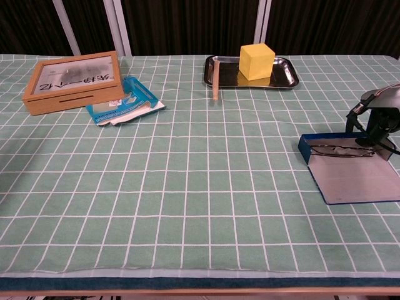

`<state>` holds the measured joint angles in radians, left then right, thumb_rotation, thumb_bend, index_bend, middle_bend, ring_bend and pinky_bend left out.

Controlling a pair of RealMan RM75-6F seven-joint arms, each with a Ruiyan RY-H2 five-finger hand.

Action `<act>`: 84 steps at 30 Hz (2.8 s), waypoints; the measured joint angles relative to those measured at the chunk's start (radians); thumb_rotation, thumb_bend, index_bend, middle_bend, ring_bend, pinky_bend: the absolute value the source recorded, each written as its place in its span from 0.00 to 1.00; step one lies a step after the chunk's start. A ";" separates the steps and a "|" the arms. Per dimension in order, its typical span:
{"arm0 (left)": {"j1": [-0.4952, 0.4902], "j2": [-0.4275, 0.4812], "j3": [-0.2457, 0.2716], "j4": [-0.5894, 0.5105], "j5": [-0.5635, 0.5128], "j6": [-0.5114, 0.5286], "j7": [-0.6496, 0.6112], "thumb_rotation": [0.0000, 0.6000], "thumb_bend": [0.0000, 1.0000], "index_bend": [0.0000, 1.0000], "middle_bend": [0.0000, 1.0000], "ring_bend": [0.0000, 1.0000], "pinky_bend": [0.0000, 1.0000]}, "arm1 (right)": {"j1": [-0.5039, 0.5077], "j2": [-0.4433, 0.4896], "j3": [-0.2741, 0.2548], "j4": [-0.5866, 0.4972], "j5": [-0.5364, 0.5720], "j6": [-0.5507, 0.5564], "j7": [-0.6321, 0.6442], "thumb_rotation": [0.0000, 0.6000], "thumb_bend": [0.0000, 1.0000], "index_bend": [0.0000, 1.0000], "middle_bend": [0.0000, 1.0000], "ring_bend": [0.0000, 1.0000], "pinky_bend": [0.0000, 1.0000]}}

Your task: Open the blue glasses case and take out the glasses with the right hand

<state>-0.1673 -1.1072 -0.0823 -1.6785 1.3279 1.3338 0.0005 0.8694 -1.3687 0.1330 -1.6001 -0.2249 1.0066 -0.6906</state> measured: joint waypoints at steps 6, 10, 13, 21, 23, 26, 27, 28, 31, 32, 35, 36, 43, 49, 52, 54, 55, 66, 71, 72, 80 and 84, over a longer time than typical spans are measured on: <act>0.000 0.000 -0.001 0.000 -0.001 0.000 0.000 1.00 0.03 0.00 0.00 0.00 0.00 | -0.001 -0.006 0.001 0.007 0.002 -0.001 0.002 1.00 0.52 0.40 0.87 0.94 1.00; 0.000 0.000 -0.001 -0.001 -0.001 0.001 -0.001 1.00 0.03 0.00 0.00 0.00 0.00 | 0.000 -0.010 0.002 0.010 0.006 -0.001 0.000 1.00 0.52 0.40 0.87 0.94 1.00; 0.000 0.000 -0.001 -0.001 -0.001 0.000 -0.001 1.00 0.03 0.00 0.00 0.00 0.00 | -0.001 -0.012 0.003 0.010 0.006 0.000 0.002 1.00 0.52 0.40 0.87 0.94 1.00; 0.001 0.001 -0.001 -0.002 -0.003 0.000 -0.002 1.00 0.03 0.00 0.00 0.00 0.00 | 0.000 -0.014 0.008 0.010 0.006 0.003 0.003 1.00 0.53 0.40 0.87 0.94 1.00; 0.001 0.001 -0.001 -0.003 -0.003 0.001 -0.001 1.00 0.03 0.00 0.00 0.00 0.00 | 0.000 -0.014 0.009 0.008 0.007 0.004 0.003 1.00 0.53 0.40 0.87 0.94 1.00; 0.001 0.001 -0.001 -0.003 -0.004 0.001 -0.002 1.00 0.03 0.00 0.00 0.00 0.00 | 0.001 -0.015 0.010 0.006 0.009 0.005 0.001 1.00 0.53 0.40 0.87 0.94 1.00; 0.002 0.002 -0.001 -0.003 -0.004 0.001 -0.003 1.00 0.03 0.00 0.00 0.00 0.00 | 0.002 -0.015 0.010 0.005 0.011 0.006 0.000 1.00 0.53 0.40 0.87 0.94 1.00; 0.002 0.002 -0.002 -0.003 -0.004 0.001 -0.003 1.00 0.03 0.00 0.00 0.00 0.00 | 0.002 -0.015 0.010 0.005 0.013 0.006 -0.001 1.00 0.53 0.40 0.87 0.94 1.00; 0.002 0.002 -0.002 -0.004 -0.005 0.001 -0.004 1.00 0.03 0.00 0.00 0.00 0.00 | 0.003 -0.016 0.010 0.005 0.022 0.007 -0.006 1.00 0.53 0.41 0.87 0.94 1.00; 0.002 0.002 -0.002 -0.004 -0.005 0.001 -0.004 1.00 0.03 0.00 0.00 0.00 0.00 | 0.004 -0.016 0.010 0.005 0.023 0.007 -0.007 1.00 0.53 0.42 0.87 0.94 1.00; 0.002 0.003 -0.002 -0.005 -0.005 0.000 -0.003 1.00 0.03 0.00 0.00 0.00 0.00 | 0.005 -0.017 0.011 0.006 0.029 0.008 -0.010 1.00 0.53 0.43 0.87 0.94 1.00; 0.002 0.003 -0.001 -0.005 -0.005 -0.001 -0.003 1.00 0.03 0.00 0.00 0.00 0.00 | 0.005 -0.018 0.011 0.006 0.031 0.009 -0.011 1.00 0.53 0.43 0.87 0.94 1.00; 0.002 0.003 -0.002 -0.007 -0.007 -0.001 -0.004 1.00 0.03 0.00 0.00 0.00 0.00 | 0.007 -0.022 0.011 0.009 0.042 0.012 -0.018 1.00 0.53 0.44 0.87 0.94 1.00; 0.002 0.003 -0.002 -0.006 -0.008 -0.002 -0.003 1.00 0.03 0.00 0.00 0.00 0.00 | 0.006 -0.023 0.013 0.011 0.043 0.012 -0.017 1.00 0.53 0.47 0.87 0.94 1.00; 0.002 0.003 -0.002 -0.006 -0.007 -0.002 -0.003 1.00 0.03 0.00 0.00 0.00 0.00 | 0.006 -0.022 0.015 0.007 0.040 0.012 -0.017 1.00 0.53 0.48 0.87 0.94 1.00; 0.002 0.003 -0.002 -0.006 -0.007 -0.001 -0.004 1.00 0.03 0.00 0.00 0.00 0.00 | 0.006 -0.020 0.017 0.004 0.039 0.012 -0.016 1.00 0.53 0.48 0.87 0.94 1.00; 0.002 0.003 -0.002 -0.006 -0.007 -0.001 -0.004 1.00 0.03 0.00 0.00 0.00 0.00 | 0.006 -0.019 0.018 0.003 0.038 0.012 -0.016 1.00 0.53 0.48 0.87 0.94 1.00; 0.002 0.003 -0.002 -0.007 -0.008 -0.001 -0.002 1.00 0.03 0.00 0.00 0.00 0.00 | 0.004 0.002 0.050 -0.025 0.047 0.012 0.017 1.00 0.53 0.49 0.87 0.94 1.00; 0.002 0.003 -0.002 -0.008 -0.008 0.000 -0.002 1.00 0.03 0.00 0.00 0.00 0.00 | -0.003 0.004 0.067 -0.030 0.038 0.014 0.051 1.00 0.53 0.49 0.87 0.94 1.00; 0.003 0.003 -0.003 -0.008 -0.008 0.000 -0.002 1.00 0.03 0.00 0.00 0.00 0.00 | -0.006 0.002 0.070 -0.030 0.027 0.017 0.061 1.00 0.53 0.49 0.87 0.94 1.00; 0.003 0.003 -0.003 -0.008 -0.008 0.000 -0.002 1.00 0.03 0.00 0.00 0.00 0.00 | -0.041 -0.037 0.081 -0.012 -0.115 0.049 0.154 1.00 0.52 0.49 0.87 0.94 1.00; 0.003 0.004 -0.003 -0.009 -0.008 0.001 -0.003 1.00 0.03 0.00 0.00 0.00 0.00 | -0.062 -0.068 0.080 0.010 -0.217 0.081 0.199 1.00 0.52 0.49 0.87 0.94 1.00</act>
<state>-0.1641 -1.1037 -0.0852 -1.6871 1.3196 1.3343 -0.0027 0.8078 -1.4368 0.2131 -1.5902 -0.4420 1.0875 -0.4919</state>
